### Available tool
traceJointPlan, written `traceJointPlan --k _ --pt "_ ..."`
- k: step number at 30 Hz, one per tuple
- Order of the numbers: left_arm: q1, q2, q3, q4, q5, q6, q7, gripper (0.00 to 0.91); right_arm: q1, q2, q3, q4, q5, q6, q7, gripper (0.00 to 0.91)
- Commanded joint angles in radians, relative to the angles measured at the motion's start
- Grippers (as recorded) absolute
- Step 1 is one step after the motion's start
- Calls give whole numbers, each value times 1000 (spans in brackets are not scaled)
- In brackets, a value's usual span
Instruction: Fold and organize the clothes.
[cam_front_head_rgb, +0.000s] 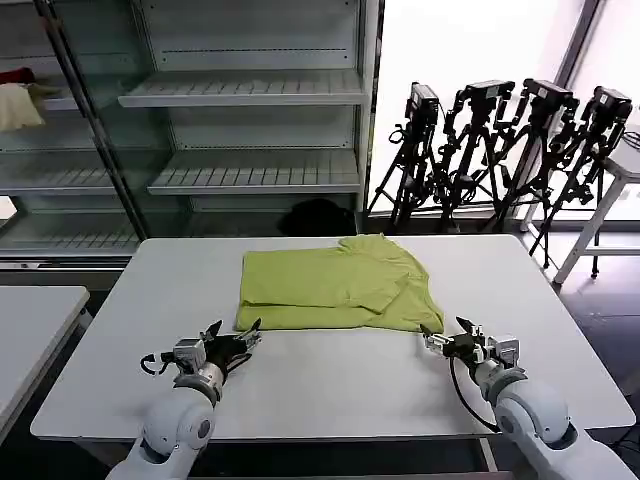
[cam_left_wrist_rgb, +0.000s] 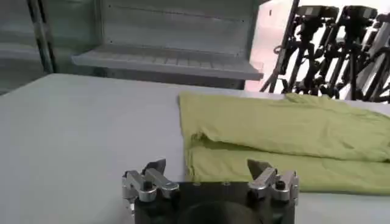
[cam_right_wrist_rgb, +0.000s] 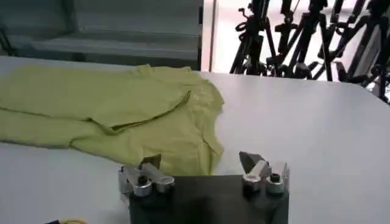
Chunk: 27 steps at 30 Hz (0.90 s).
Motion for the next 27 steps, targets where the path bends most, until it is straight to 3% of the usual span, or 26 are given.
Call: traceJointPlan --k 1,3,5,9,10,11,13,20,22,23,27 --pt "10 1 -4 17 -21 0 1 897 -13 0 4 -1 -13 10 -8 655" --pt "10 1 -4 17 -28 -1 1 756 -11 0 3 -5 -17 13 -9 625" --pt "7 1 -4 18 -33 -3 4 453 -11 1 2 -7 -19 15 -11 564" --pt "-1 -1 -3 28 -39 -13 4 393 -10 2 0 -16 -18 16 -14 494" --pt "-3 0 -2 29 -39 -16 4 333 -8 4 -1 -22 -18 16 -16 433" --pt "-5 0 -2 30 -40 -16 4 252 -8 5 -2 -26 -19 16 -16 423" --pt "-9 0 0 39 -39 -17 8 232 -7 6 -7 -35 -18 16 -19 403" --pt "-15 1 2 56 -41 -18 25 30 3 4 -10 -50 -18 16 -29 363" --pt "-18 2 4 61 -44 -18 26 20 5 2 -11 -52 -19 17 -32 322" --pt "-20 2 5 65 -44 -18 28 20 5 2 -11 -51 -20 17 -33 242" --pt "-25 5 6 69 -46 -18 37 20 7 -3 -9 -42 -21 24 -35 101"
